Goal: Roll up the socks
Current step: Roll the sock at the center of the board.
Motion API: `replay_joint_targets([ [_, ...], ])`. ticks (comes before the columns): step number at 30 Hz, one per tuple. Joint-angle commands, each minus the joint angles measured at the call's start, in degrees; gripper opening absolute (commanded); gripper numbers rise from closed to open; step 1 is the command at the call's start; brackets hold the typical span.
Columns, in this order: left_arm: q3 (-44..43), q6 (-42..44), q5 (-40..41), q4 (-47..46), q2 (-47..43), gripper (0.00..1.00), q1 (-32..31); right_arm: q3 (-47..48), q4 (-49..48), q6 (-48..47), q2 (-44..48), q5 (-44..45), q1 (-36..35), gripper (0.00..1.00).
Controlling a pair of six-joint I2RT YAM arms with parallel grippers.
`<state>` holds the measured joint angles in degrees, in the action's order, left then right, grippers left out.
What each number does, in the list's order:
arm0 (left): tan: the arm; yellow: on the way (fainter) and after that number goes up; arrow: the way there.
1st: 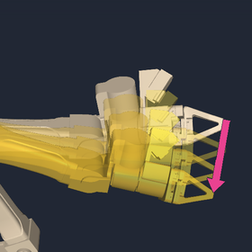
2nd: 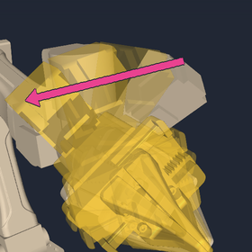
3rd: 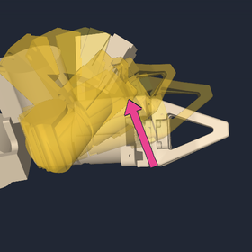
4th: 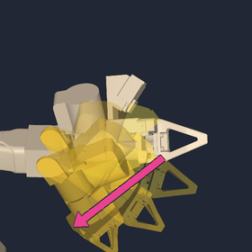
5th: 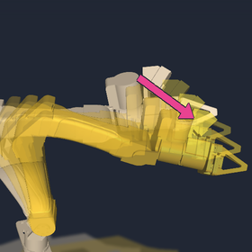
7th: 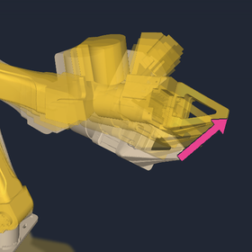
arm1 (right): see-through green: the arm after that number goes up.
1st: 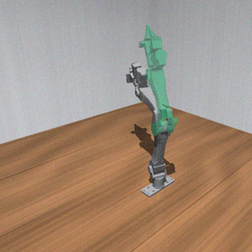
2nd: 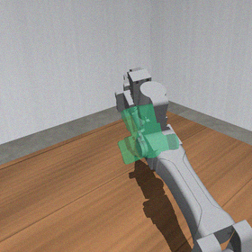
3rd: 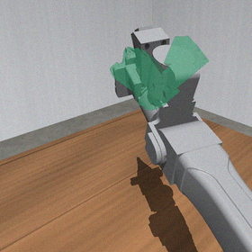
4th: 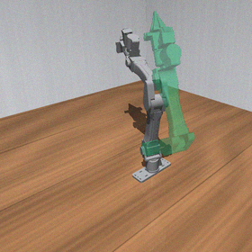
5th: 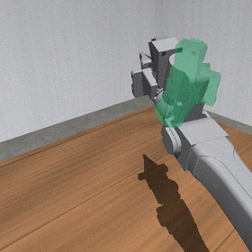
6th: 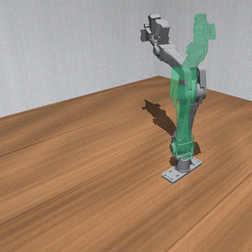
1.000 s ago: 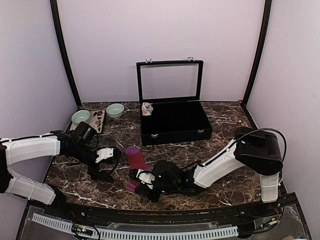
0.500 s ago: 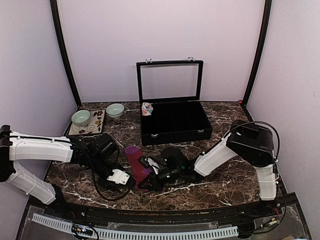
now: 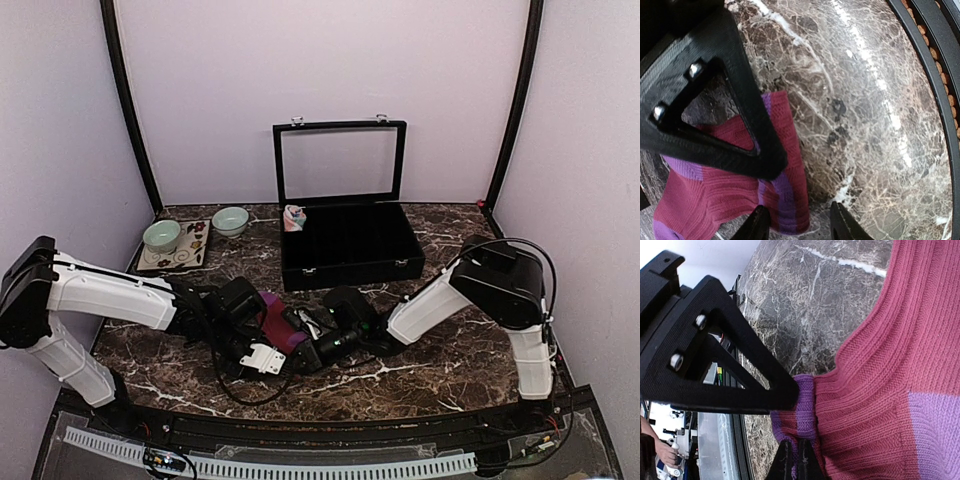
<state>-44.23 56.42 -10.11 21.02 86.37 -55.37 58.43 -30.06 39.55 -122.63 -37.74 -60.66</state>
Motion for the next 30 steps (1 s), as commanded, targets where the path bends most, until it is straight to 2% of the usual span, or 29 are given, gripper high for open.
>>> replay_joint_targets([
  [1, -1.9, -2.1, 1.6, -2.2, 0.8, 0.45, -1.3, -1.9, 13.3, 2.7, -5.3, 4.4, 1.1, 0.0],
  [4, -2.4, -3.0, 1.8, -2.4, 2.5, 0.44, -1.4, -1.5, 13.1, 3.1, -5.3, 4.3, 1.2, 0.0],
  [8, -2.1, -3.9, 1.7, -3.6, 3.8, 0.34, -1.4, -2.0, 11.5, 4.1, -5.2, 4.1, 1.2, 0.0],
  [10, -2.3, -4.3, 1.5, -3.3, 4.9, 0.32, -1.5, -2.3, 10.4, 4.9, -5.1, 4.0, 1.2, 0.0],
  [13, -2.3, -5.5, 1.8, -2.9, 5.9, 0.34, -1.5, -2.7, 9.5, 5.5, -5.1, 4.1, 1.2, 0.0],
  [16, -1.9, -7.2, 2.0, -3.3, 6.0, 0.42, -1.5, -3.3, 8.5, 6.5, -5.0, 4.2, 1.3, 0.0],
  [18, -1.4, -8.1, 2.1, -3.8, 5.9, 0.41, -1.6, -4.1, 7.2, 7.5, -4.8, 4.1, 1.3, 0.0],
  [19, -1.3, -8.6, 2.1, -4.0, 5.9, 0.35, -1.6, -4.6, 6.5, 8.0, -4.6, 3.9, 1.3, 0.0],
  [21, -1.2, -9.6, 2.3, -4.3, 6.3, 0.03, -1.6, -5.2, 5.9, 8.3, -3.8, 4.1, 1.3, 0.02],
  [22, -1.7, -10.4, 2.2, -4.0, 6.6, 0.0, -1.6, -5.6, 5.9, 8.3, -3.2, 4.8, 1.3, 0.04],
  [25, -2.9, -12.8, 0.5, -2.4, 7.9, 0.0, -1.6, -6.0, 6.6, 7.2, -1.3, 6.9, 1.3, 0.1],
  [28, -3.3, -14.1, 0.4, -2.4, 8.4, 0.0, -1.6, -5.0, 8.1, 6.0, -0.6, 7.5, 1.2, 0.1],
  [29, -3.1, -14.5, 1.3, -3.0, 8.3, 0.05, -1.6, -4.7, 8.1, 6.0, -0.8, 7.4, 1.2, 0.09],
  [30, -2.9, -14.9, 2.1, -3.5, 8.1, 0.15, -1.6, -4.6, 8.0, 6.0, -1.0, 7.2, 1.2, 0.08],
])
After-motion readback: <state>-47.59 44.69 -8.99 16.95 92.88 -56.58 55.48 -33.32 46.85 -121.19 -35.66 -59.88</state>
